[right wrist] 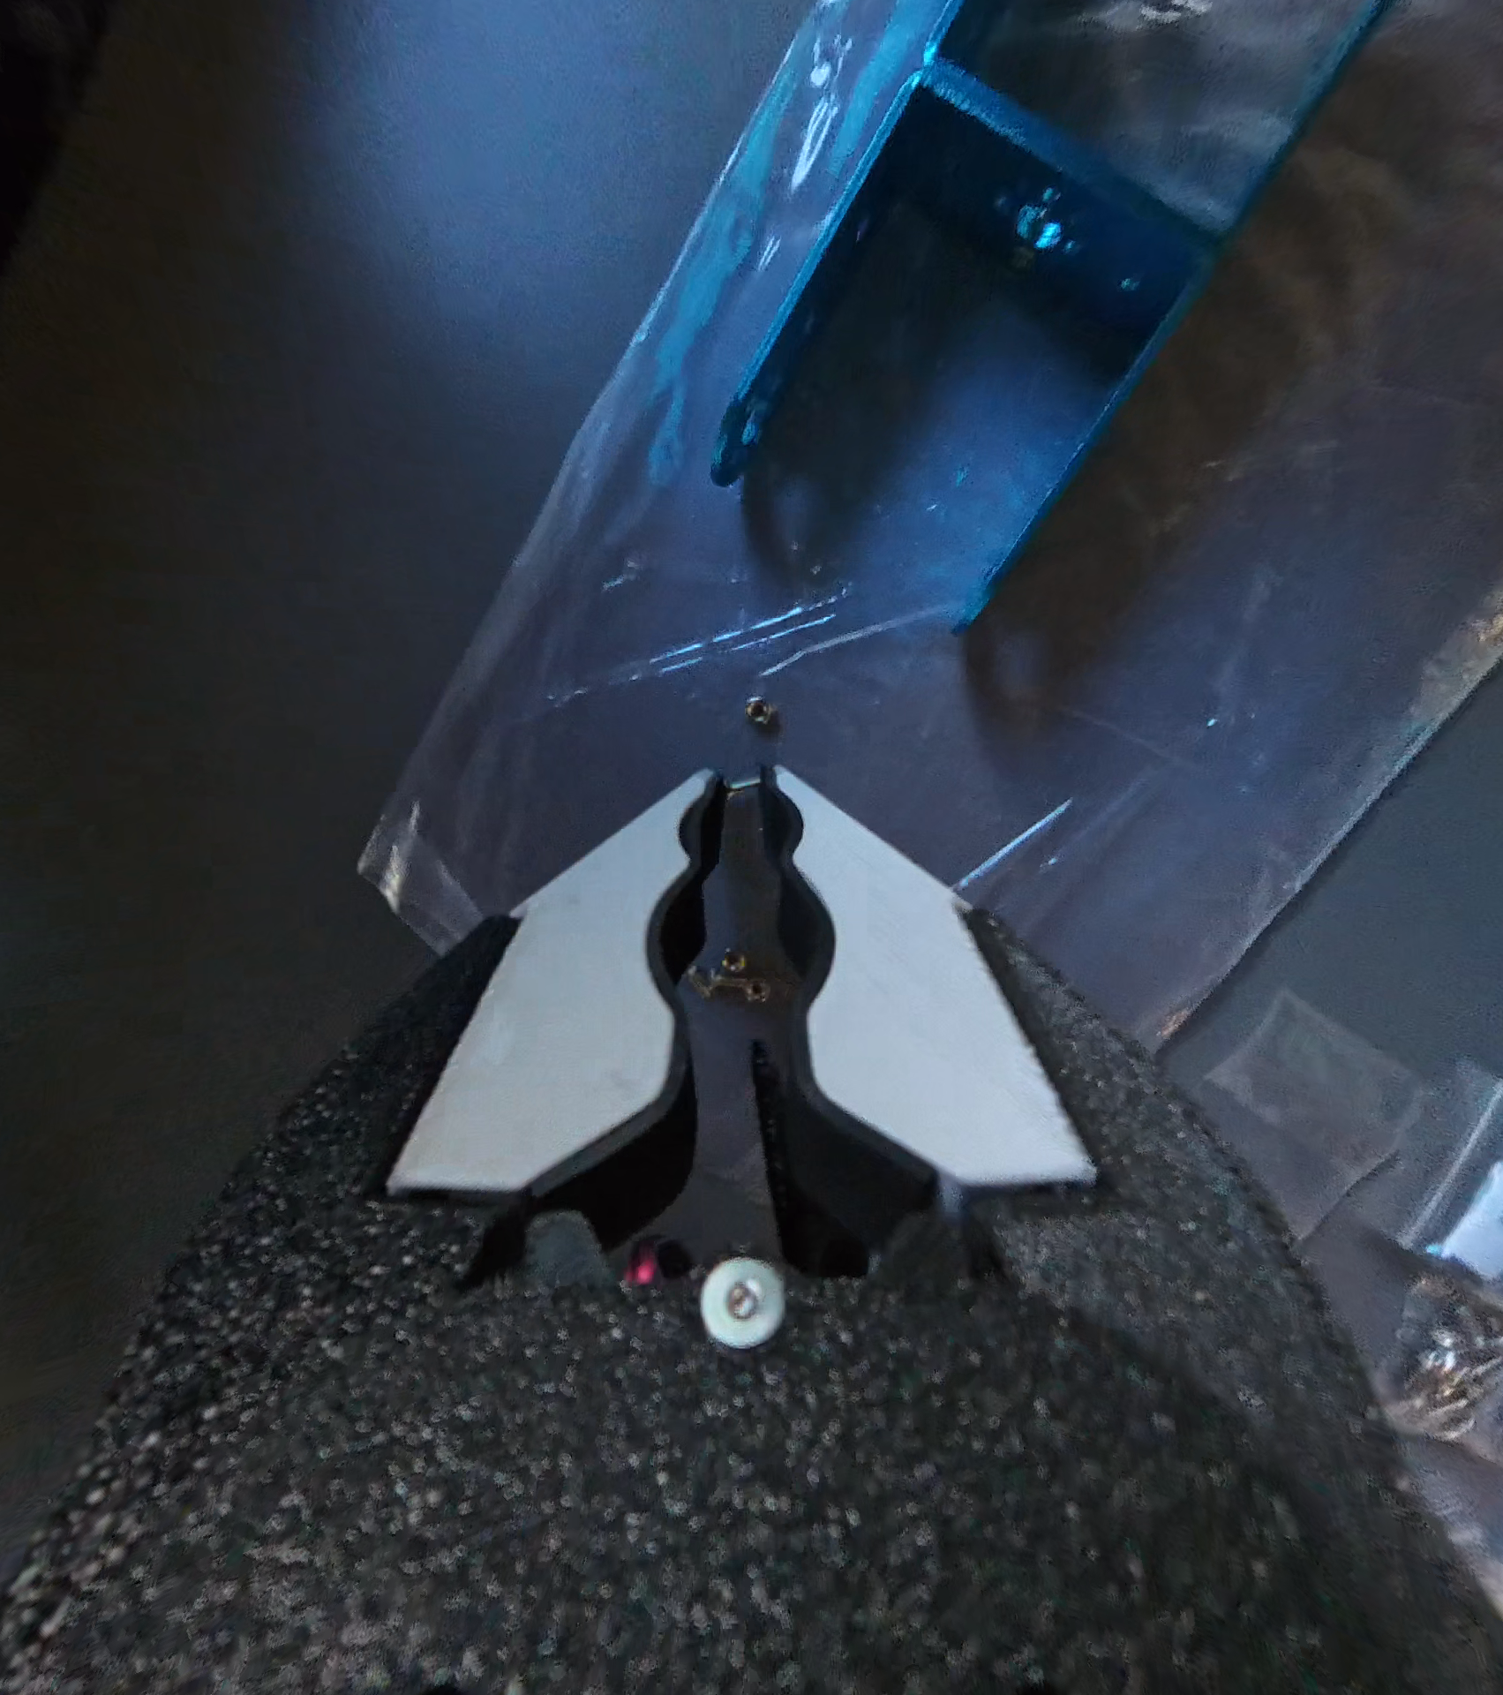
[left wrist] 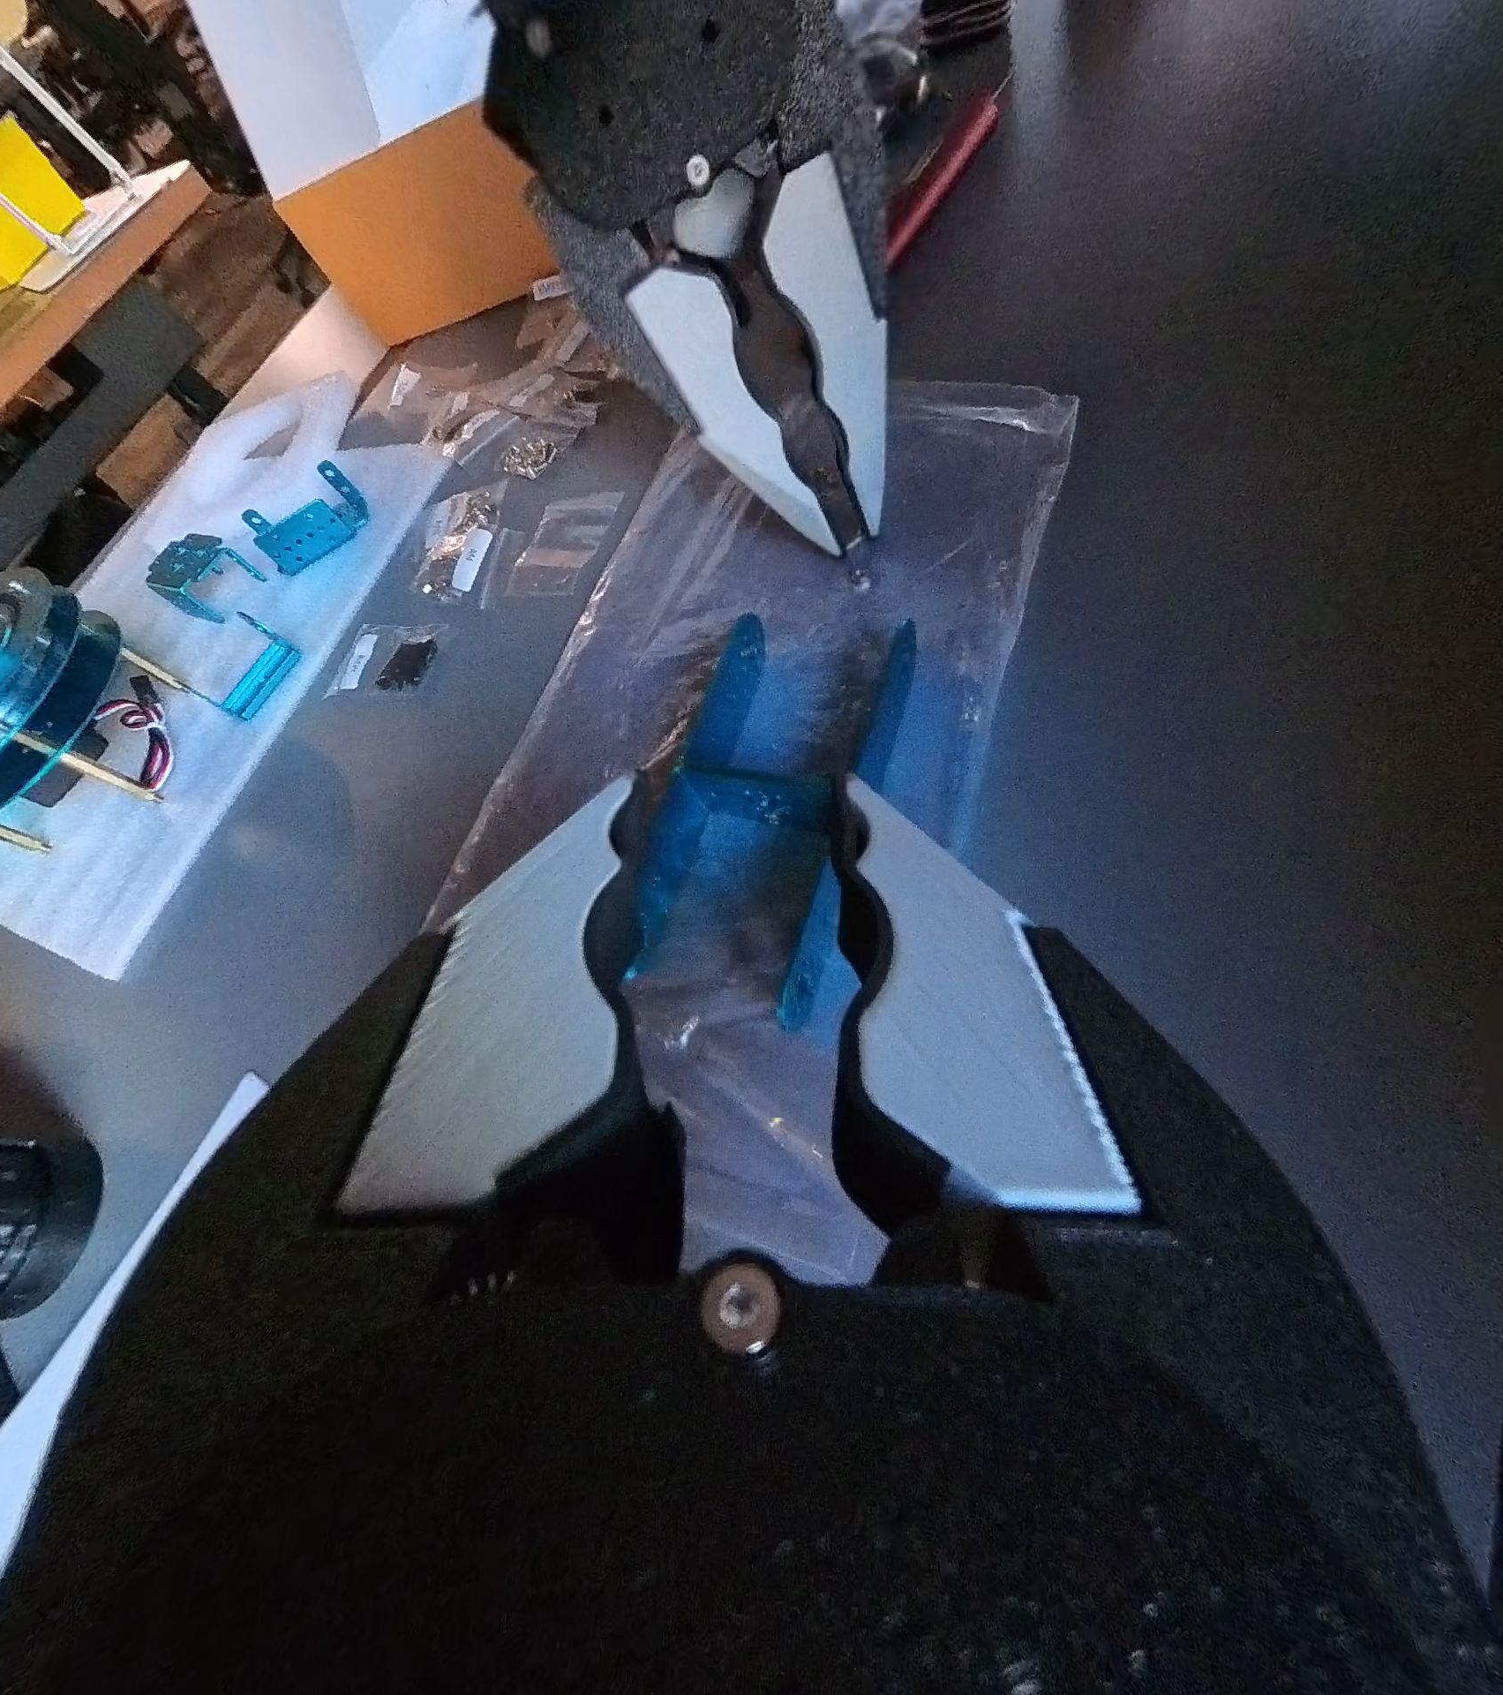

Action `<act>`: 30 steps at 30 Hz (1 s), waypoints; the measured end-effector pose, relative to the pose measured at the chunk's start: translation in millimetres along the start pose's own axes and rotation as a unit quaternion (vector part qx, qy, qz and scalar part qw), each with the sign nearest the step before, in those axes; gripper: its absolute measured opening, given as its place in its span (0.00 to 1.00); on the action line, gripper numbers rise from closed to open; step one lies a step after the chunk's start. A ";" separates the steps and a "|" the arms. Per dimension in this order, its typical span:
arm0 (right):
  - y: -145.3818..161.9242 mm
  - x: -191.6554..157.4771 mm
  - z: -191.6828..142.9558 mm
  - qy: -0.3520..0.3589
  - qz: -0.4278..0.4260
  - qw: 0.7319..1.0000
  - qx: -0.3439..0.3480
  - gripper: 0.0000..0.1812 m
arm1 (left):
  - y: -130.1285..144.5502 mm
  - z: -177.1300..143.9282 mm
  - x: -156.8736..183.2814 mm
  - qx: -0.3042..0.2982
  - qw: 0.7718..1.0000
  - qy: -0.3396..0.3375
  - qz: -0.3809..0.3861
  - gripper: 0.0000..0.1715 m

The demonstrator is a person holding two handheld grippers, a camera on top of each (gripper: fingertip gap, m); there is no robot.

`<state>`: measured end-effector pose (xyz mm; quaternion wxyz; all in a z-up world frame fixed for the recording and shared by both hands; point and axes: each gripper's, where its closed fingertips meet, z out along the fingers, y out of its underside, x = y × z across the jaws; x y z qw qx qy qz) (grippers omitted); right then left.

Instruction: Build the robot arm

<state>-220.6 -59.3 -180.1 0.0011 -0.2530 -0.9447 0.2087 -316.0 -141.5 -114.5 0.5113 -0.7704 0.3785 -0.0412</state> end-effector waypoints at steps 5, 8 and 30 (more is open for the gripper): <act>-1.3 0.1 0.0 0.009 0.001 1.000 0.003 0.08 | 0.3 -7.1 3.7 0.015 1.000 -0.006 0.004 0.22; -7.6 -2.6 -7.2 0.075 0.049 0.995 0.052 0.12 | -4.8 -6.9 -5.5 0.039 0.999 -0.011 -0.007 0.22; 3.9 1.1 -7.6 0.285 0.377 0.862 0.183 0.04 | -2.5 -14.3 -41.5 0.103 0.991 -0.046 -0.071 0.20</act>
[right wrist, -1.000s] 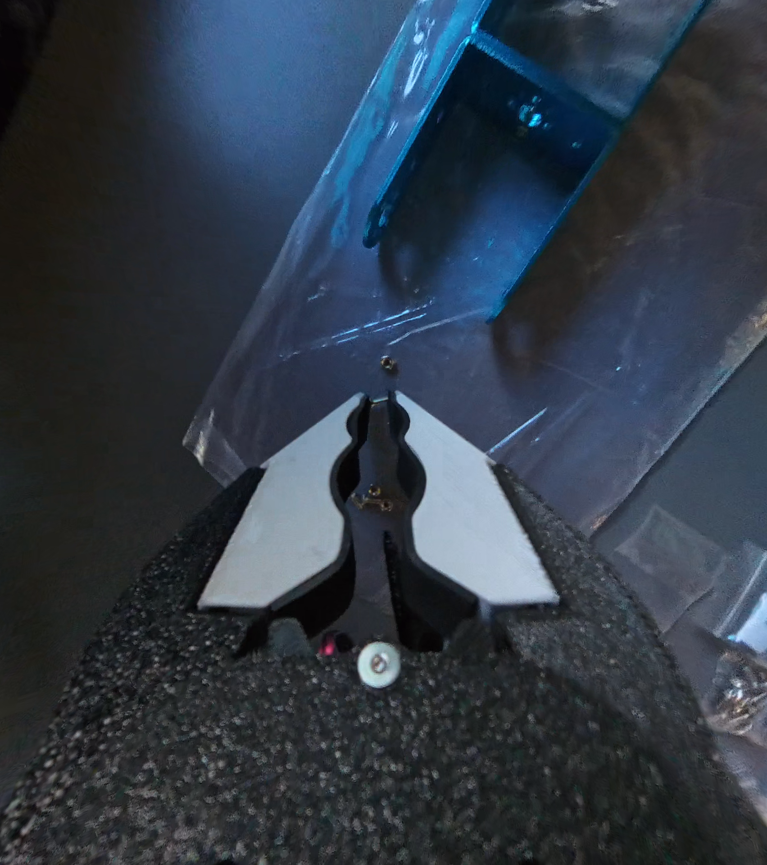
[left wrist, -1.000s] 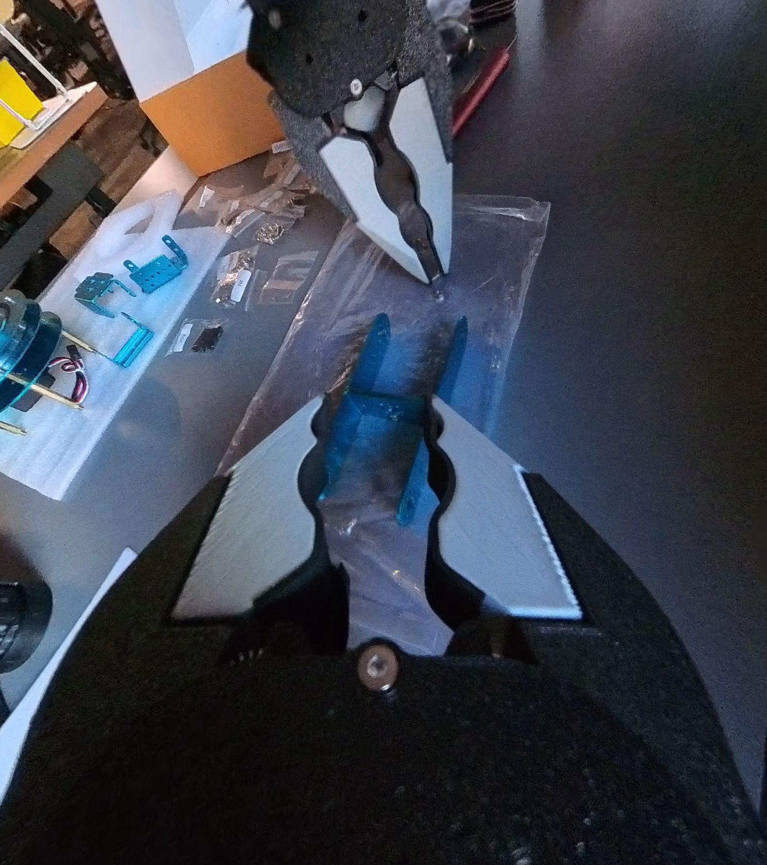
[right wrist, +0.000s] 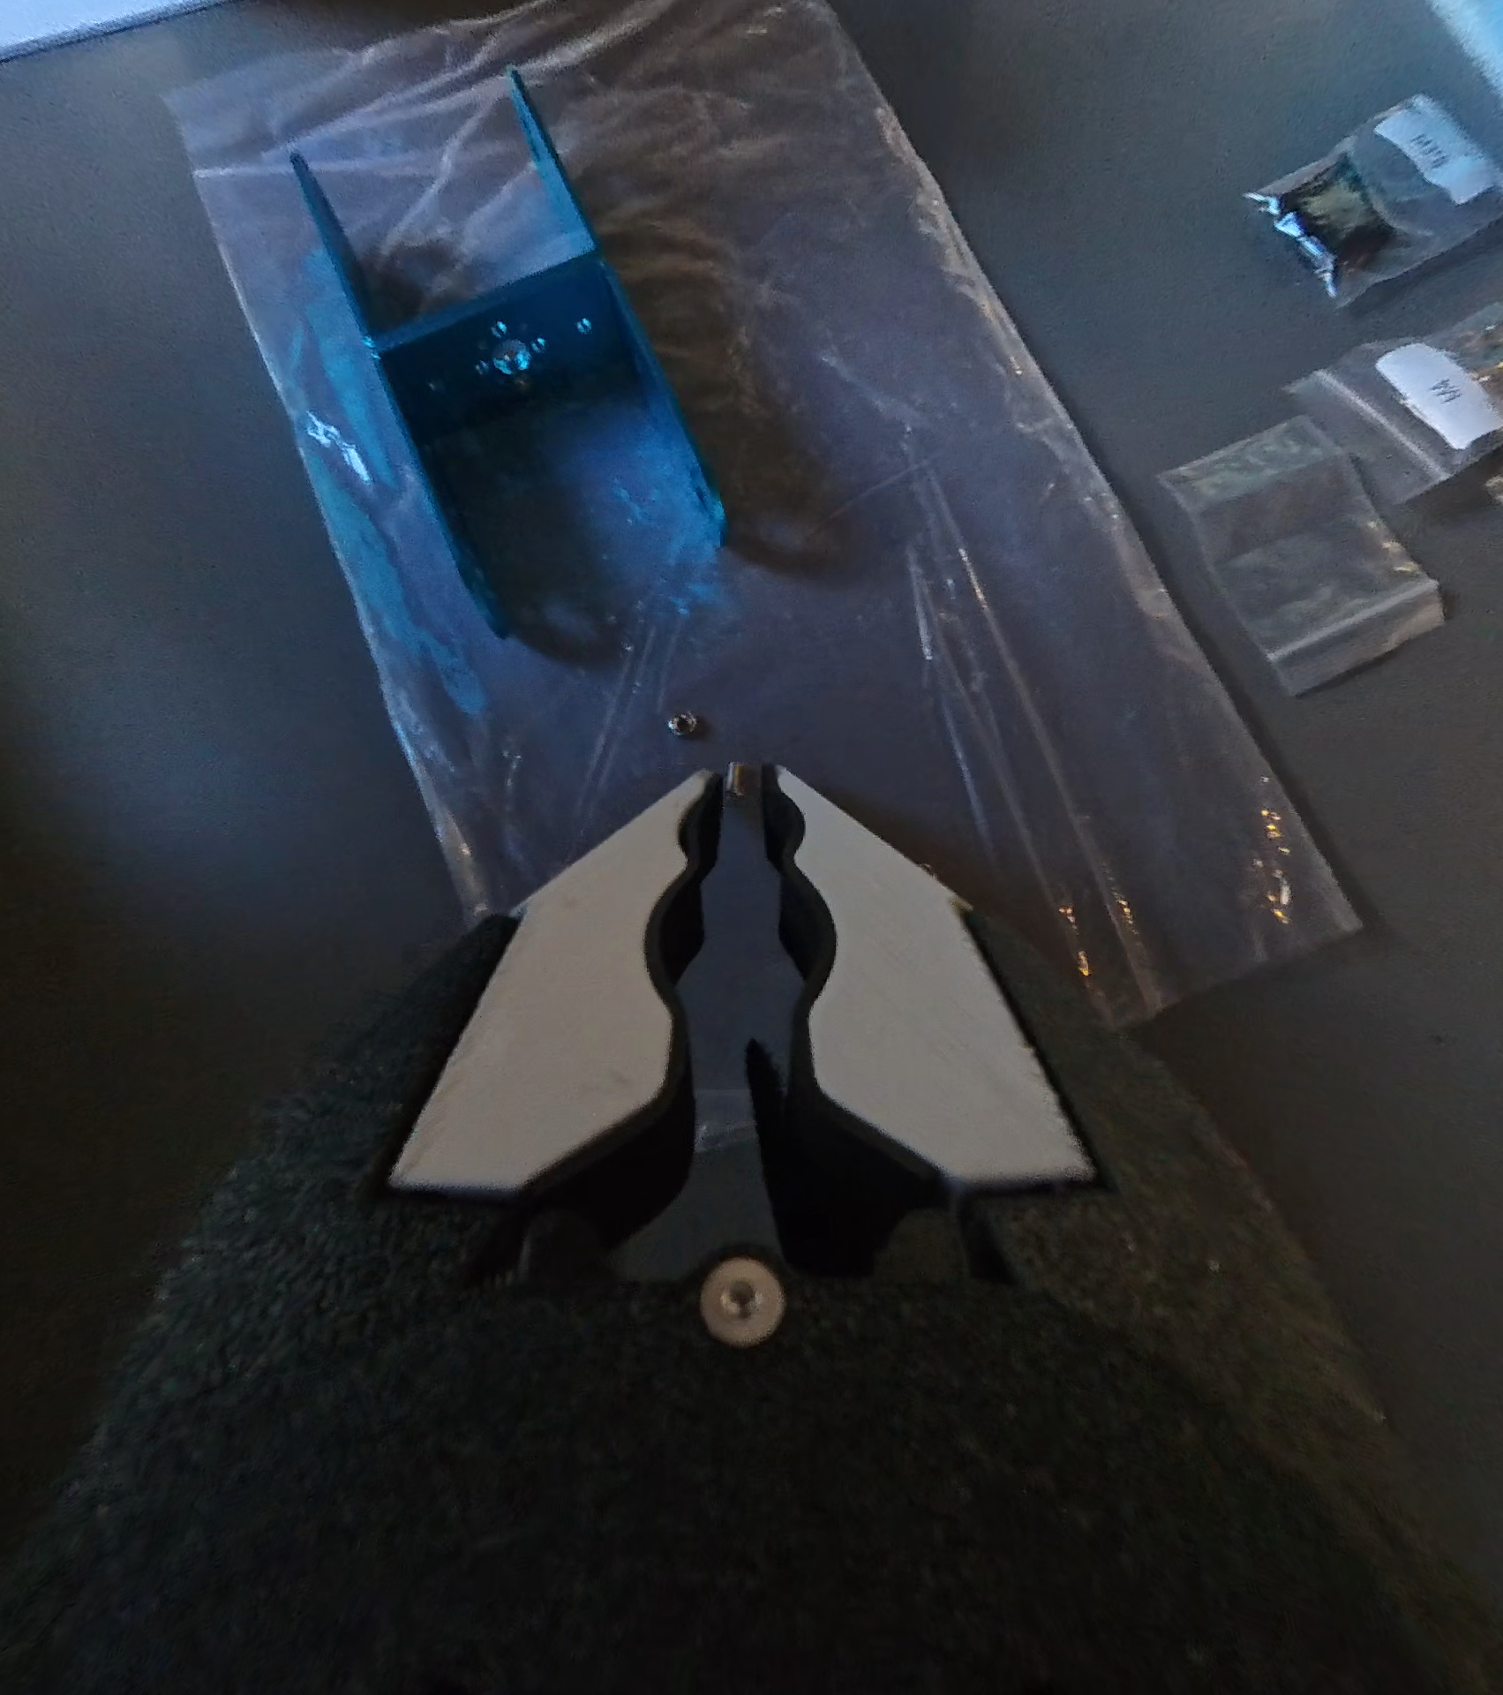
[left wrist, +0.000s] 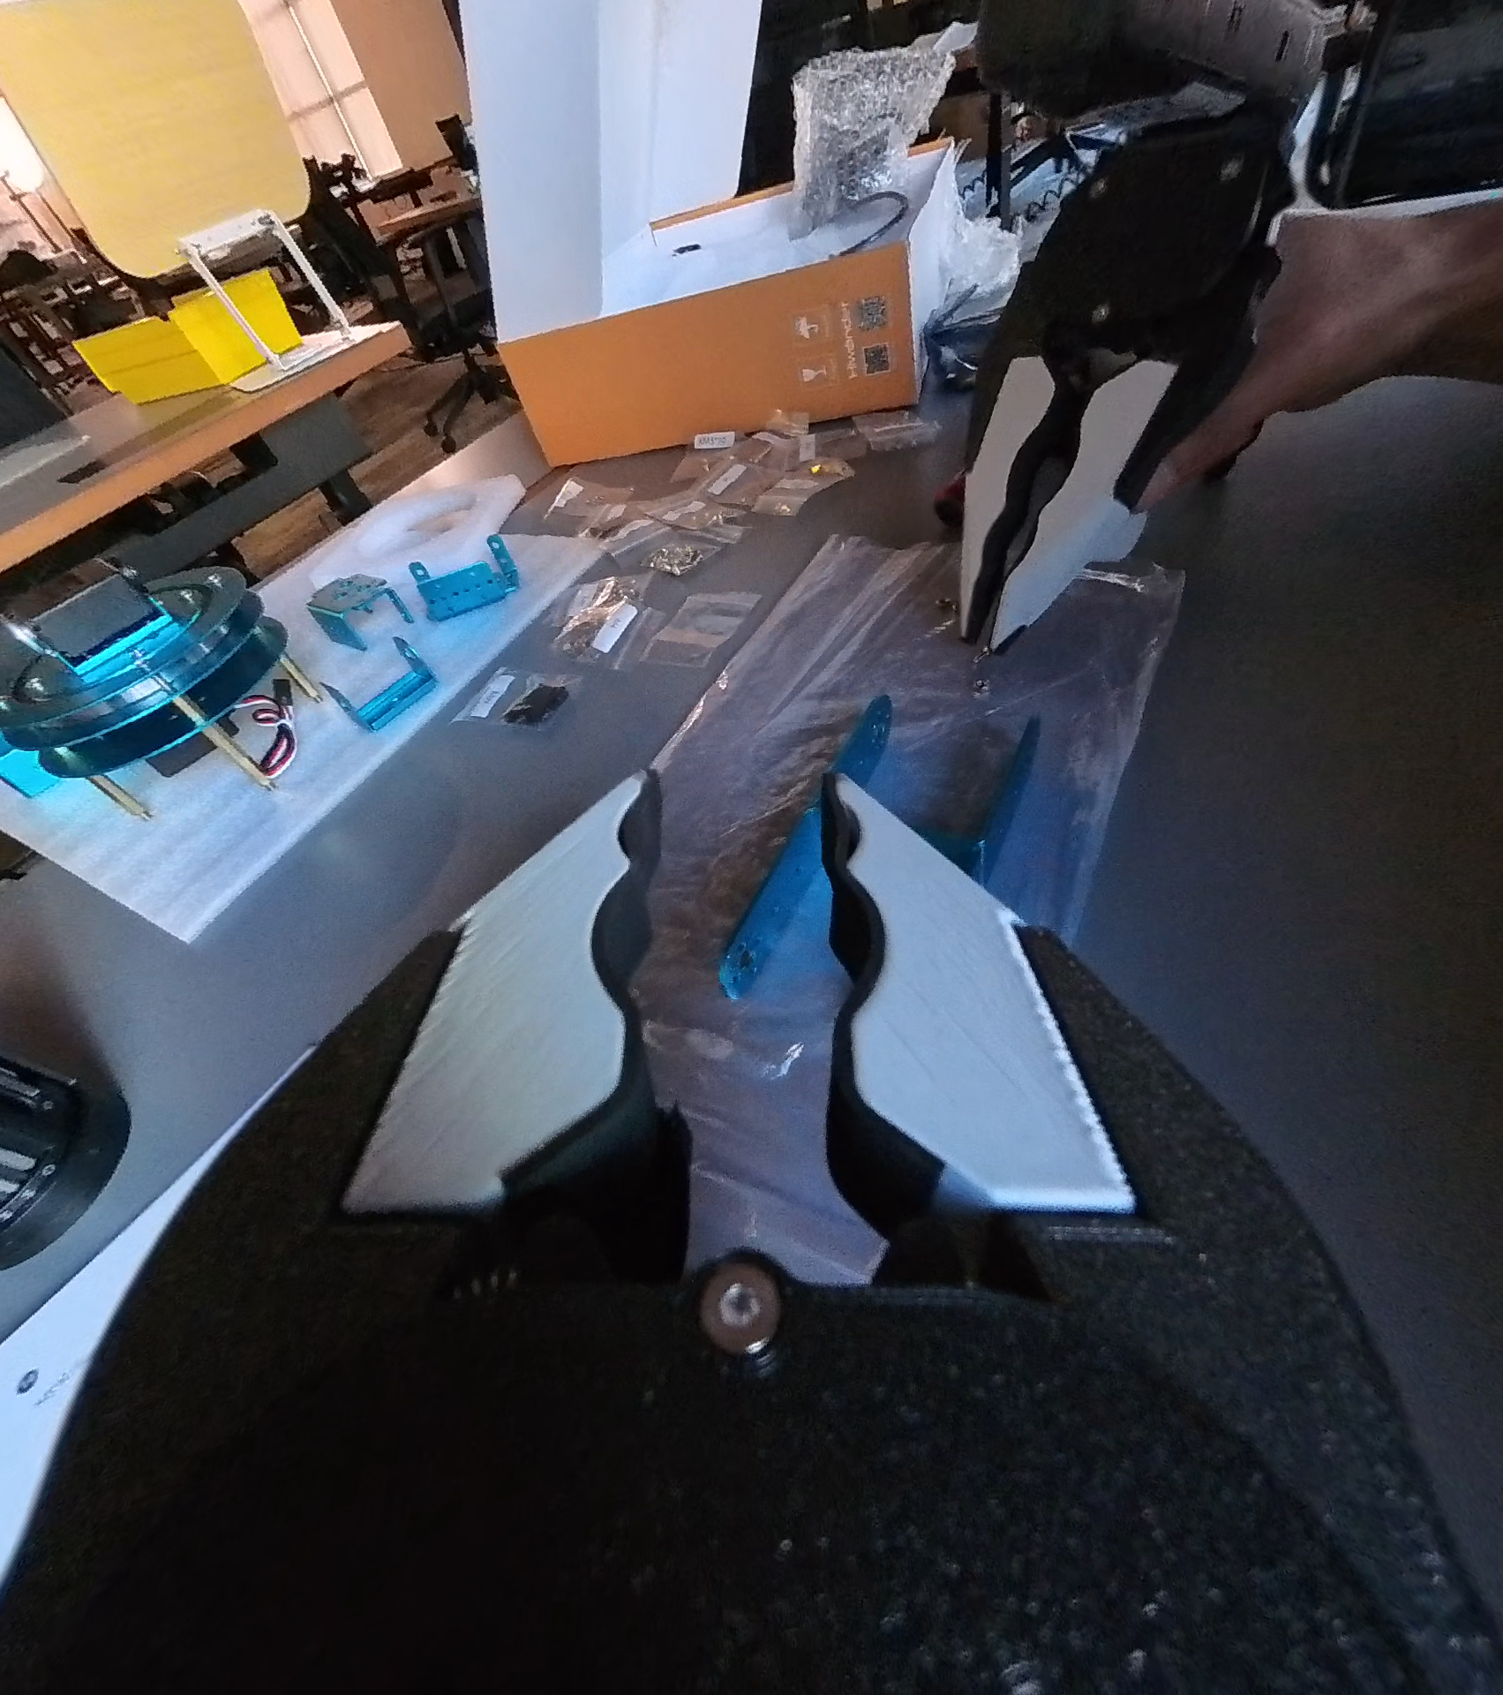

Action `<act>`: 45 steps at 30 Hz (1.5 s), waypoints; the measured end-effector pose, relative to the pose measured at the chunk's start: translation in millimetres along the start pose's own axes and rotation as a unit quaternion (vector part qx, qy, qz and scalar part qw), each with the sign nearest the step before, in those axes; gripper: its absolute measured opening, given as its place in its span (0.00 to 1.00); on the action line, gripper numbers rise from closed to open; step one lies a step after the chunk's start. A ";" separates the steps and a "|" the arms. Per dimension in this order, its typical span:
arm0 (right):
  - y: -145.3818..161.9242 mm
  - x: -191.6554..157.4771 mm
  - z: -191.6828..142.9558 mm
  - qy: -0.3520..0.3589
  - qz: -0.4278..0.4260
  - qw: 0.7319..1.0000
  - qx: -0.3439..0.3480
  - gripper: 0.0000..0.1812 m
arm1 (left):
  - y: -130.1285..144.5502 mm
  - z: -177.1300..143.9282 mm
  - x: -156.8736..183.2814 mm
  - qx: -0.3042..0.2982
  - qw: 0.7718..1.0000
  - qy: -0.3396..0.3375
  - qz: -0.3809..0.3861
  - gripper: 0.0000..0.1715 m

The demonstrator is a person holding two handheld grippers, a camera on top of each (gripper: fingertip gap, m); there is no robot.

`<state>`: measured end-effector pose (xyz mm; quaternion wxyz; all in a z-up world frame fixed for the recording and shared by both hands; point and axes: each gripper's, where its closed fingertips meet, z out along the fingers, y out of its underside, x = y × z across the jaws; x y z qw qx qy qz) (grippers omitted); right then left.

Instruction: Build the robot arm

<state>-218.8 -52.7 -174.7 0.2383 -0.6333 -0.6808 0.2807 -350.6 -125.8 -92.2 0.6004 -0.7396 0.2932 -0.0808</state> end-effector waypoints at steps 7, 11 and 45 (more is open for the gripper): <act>3.4 -2.6 1.5 -0.005 -0.008 1.000 -0.006 0.02 | 1.7 4.0 3.6 -0.007 1.000 0.006 0.007 0.20; 1.8 -1.1 0.6 0.007 -0.025 1.000 -0.006 0.02 | 5.8 5.2 2.3 -0.015 1.000 0.004 0.008 0.20; -76.7 -54.1 56.1 -0.133 -0.154 0.979 0.027 0.02 | 55.0 41.0 44.8 -0.182 0.951 0.243 0.064 0.09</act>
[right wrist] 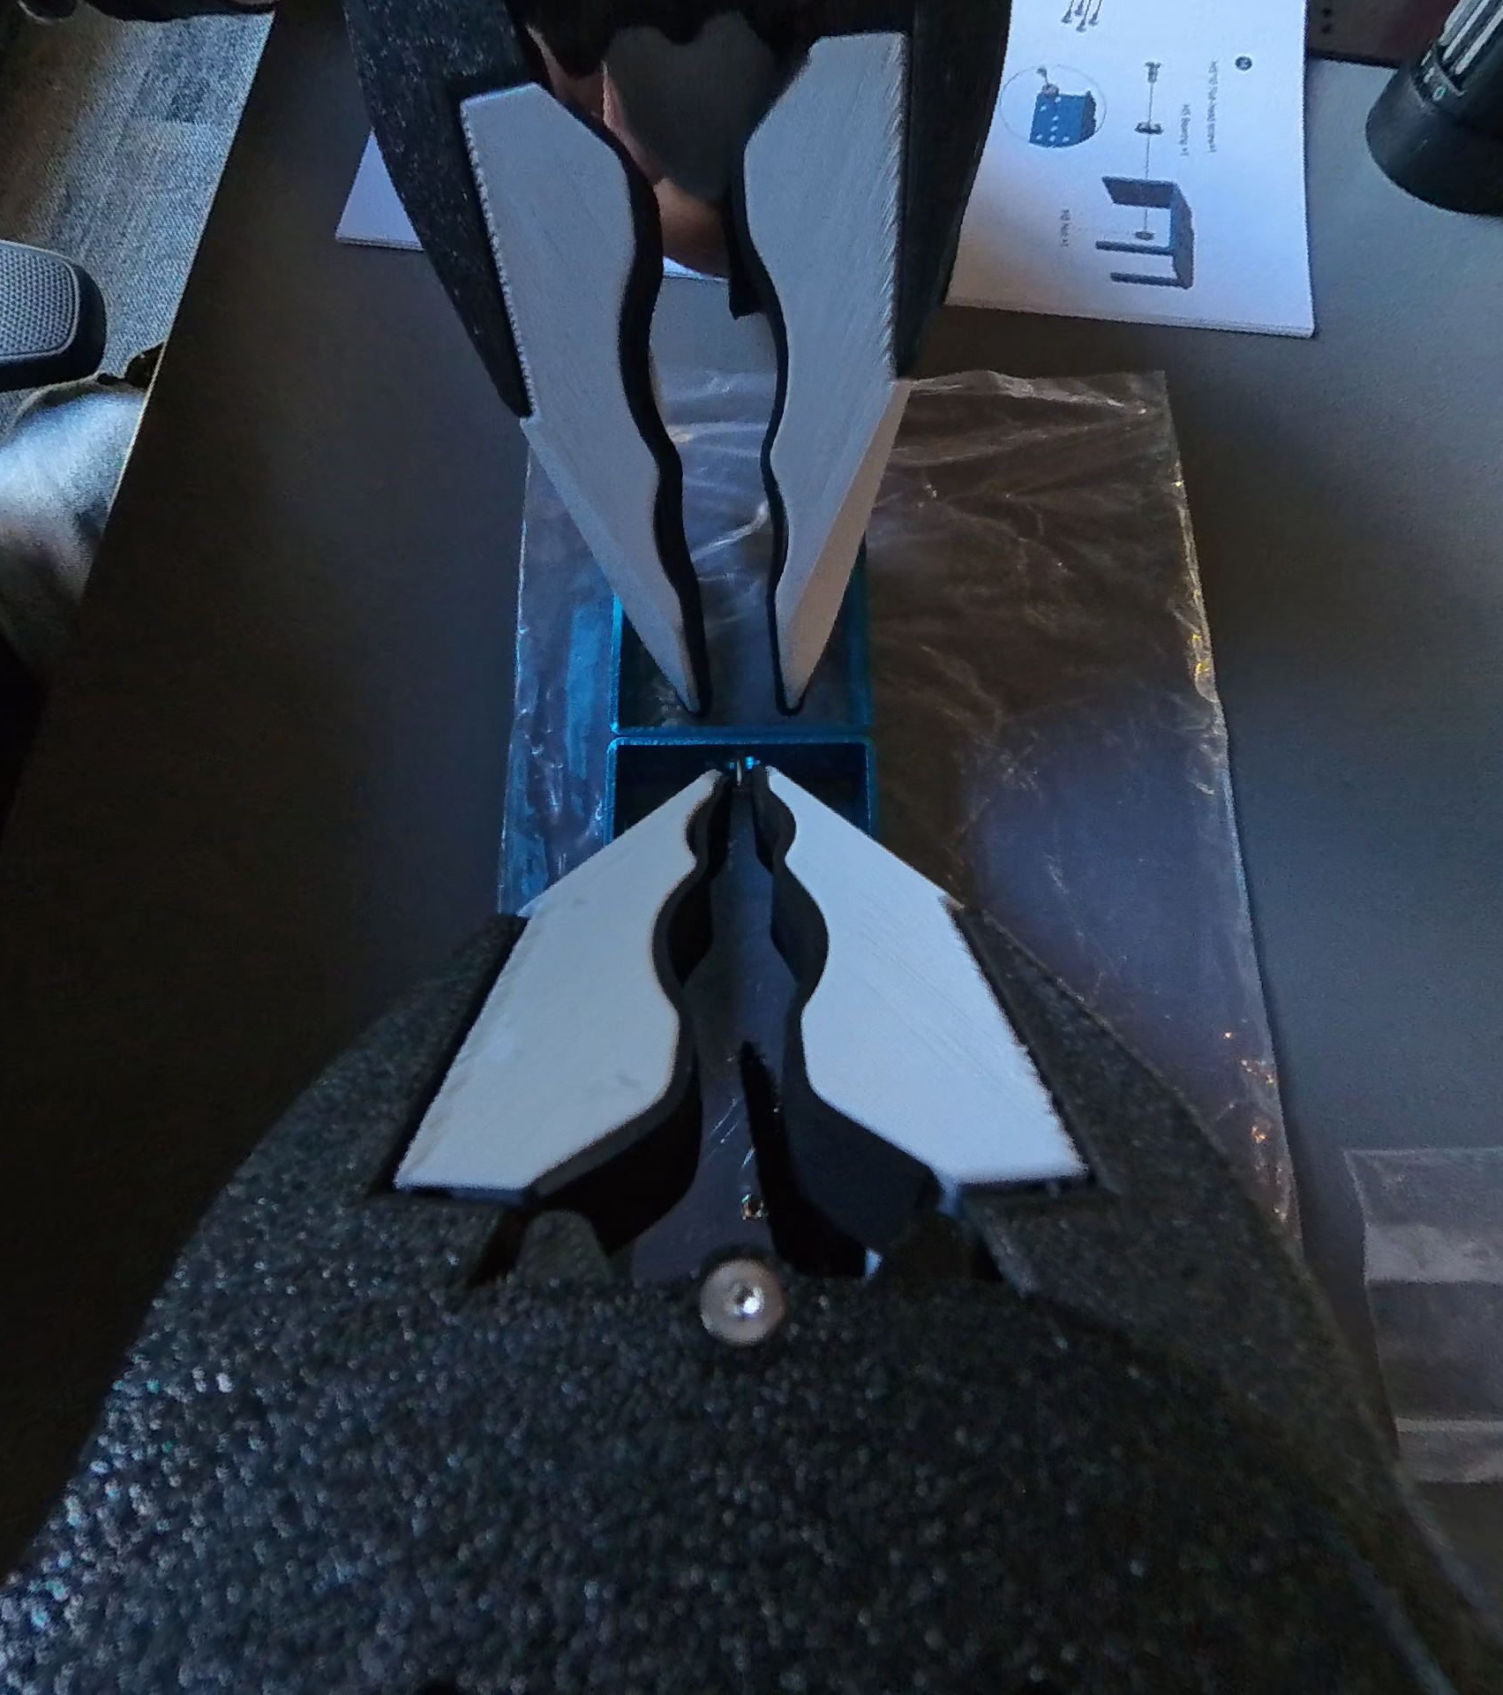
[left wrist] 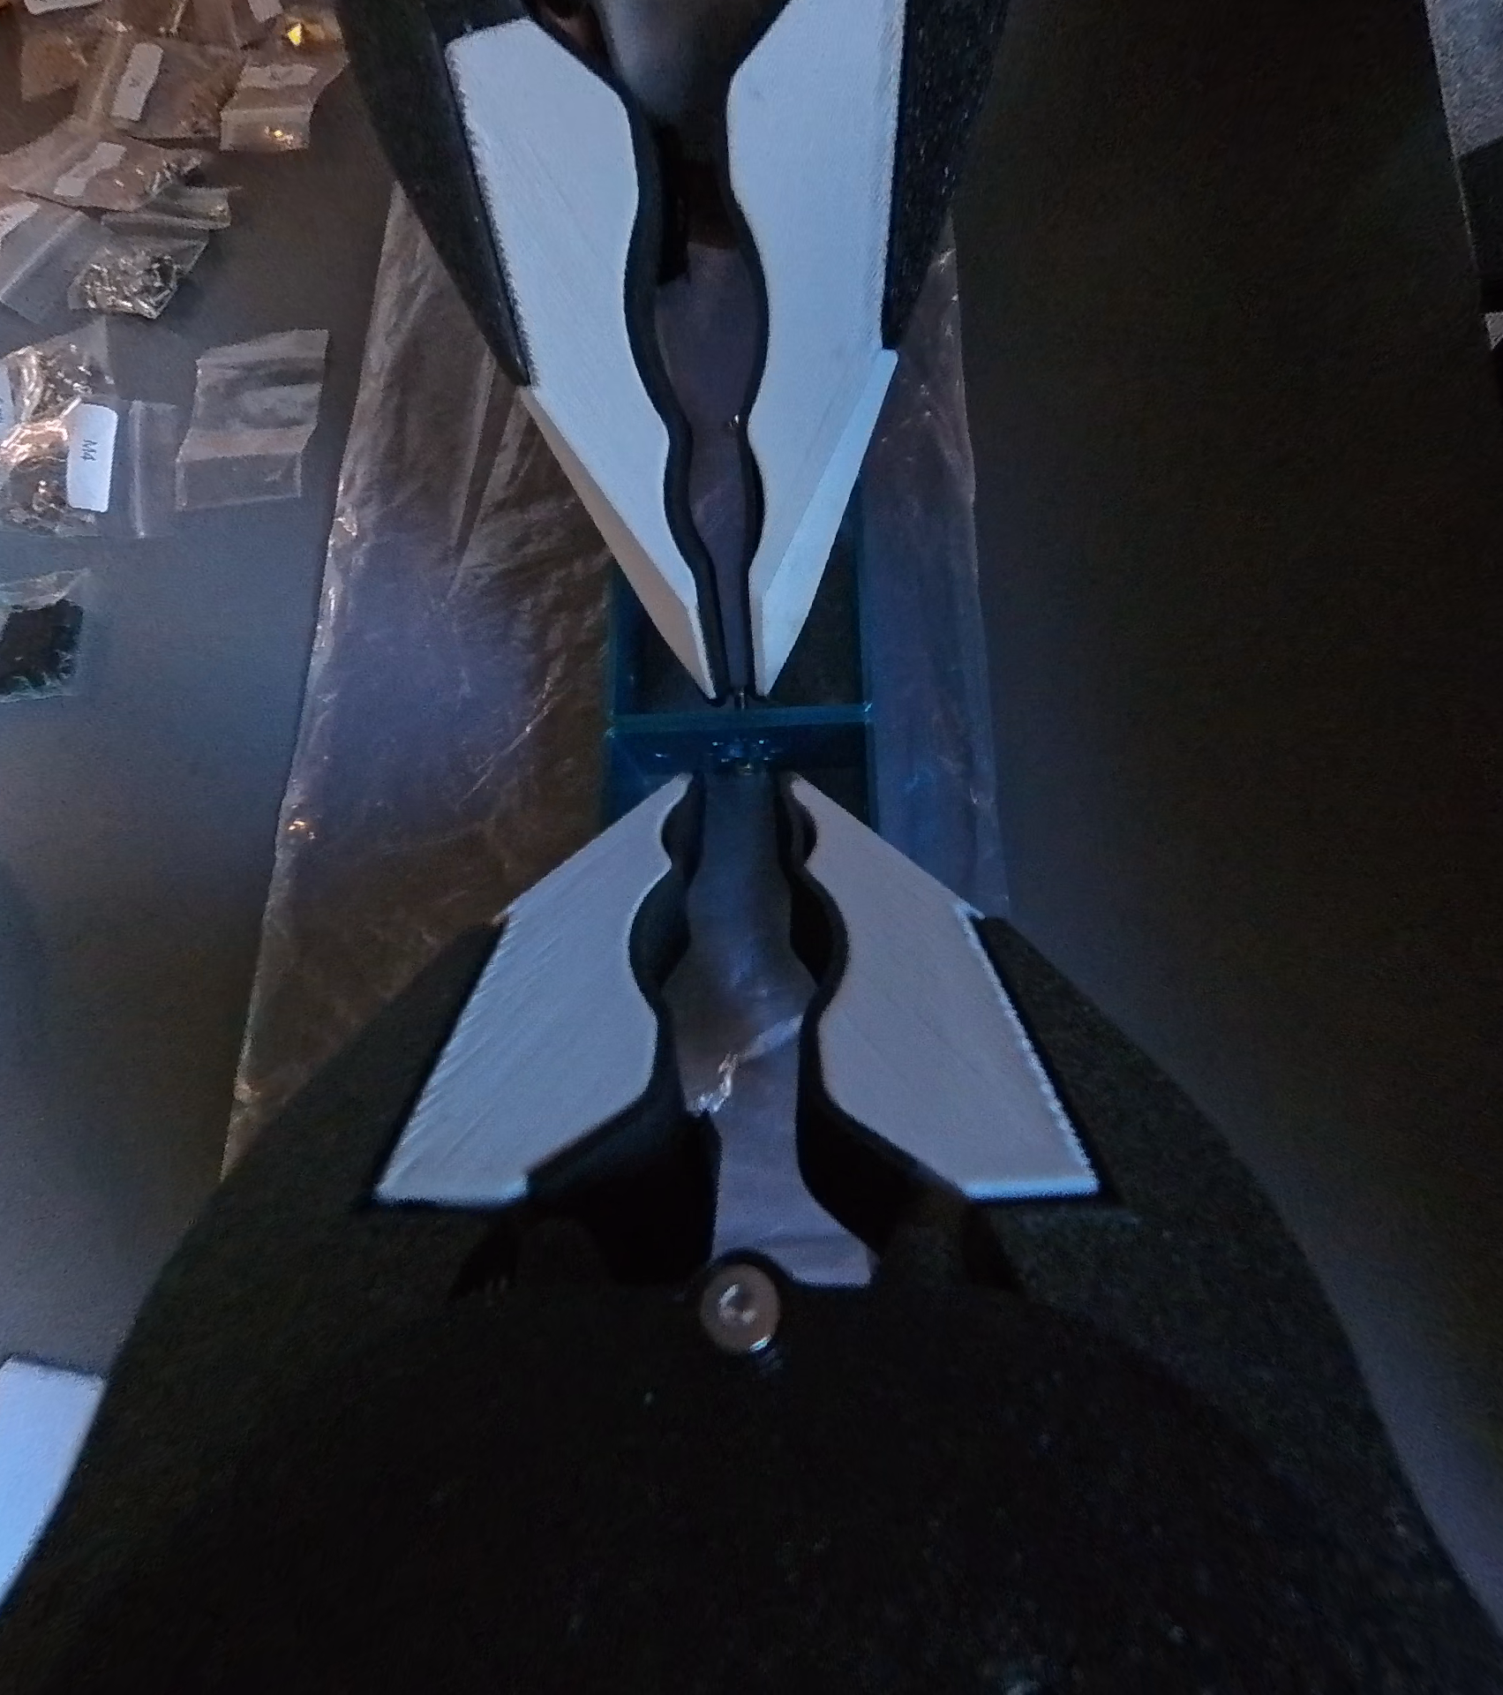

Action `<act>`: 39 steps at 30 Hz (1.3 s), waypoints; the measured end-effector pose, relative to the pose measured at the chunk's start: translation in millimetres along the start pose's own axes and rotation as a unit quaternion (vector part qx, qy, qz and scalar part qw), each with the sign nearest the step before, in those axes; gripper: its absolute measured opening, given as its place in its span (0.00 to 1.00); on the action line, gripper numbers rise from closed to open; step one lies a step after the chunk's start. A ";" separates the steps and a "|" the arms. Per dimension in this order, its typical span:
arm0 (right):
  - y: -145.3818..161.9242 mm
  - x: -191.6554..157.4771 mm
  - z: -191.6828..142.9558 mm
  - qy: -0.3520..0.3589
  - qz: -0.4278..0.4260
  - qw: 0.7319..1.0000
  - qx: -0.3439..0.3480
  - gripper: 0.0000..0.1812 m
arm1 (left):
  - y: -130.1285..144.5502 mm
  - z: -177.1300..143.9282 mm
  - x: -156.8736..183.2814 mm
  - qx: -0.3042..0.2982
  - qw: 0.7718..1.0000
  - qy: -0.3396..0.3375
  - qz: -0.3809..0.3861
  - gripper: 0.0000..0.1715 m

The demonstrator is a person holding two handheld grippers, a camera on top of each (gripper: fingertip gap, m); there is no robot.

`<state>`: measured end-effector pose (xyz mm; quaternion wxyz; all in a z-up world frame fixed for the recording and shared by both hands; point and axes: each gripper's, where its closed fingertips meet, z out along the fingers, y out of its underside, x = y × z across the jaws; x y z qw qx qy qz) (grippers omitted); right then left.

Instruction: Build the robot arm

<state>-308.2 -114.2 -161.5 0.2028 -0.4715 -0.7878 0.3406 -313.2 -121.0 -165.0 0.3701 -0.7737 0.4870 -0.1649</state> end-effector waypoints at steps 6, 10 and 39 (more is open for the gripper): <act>-0.7 1.1 0.2 0.002 0.000 1.000 0.004 0.02 | -3.6 2.8 -1.8 0.005 1.000 -0.003 0.005 0.08; -3.0 0.1 -1.4 0.003 -0.003 1.000 0.010 0.02 | -3.6 4.5 -1.8 0.002 1.000 -0.009 0.011 0.08; 19.1 6.8 -17.8 -0.014 -0.002 0.999 -0.031 0.06 | -2.5 -8.3 -8.7 0.029 0.998 -0.058 0.016 0.07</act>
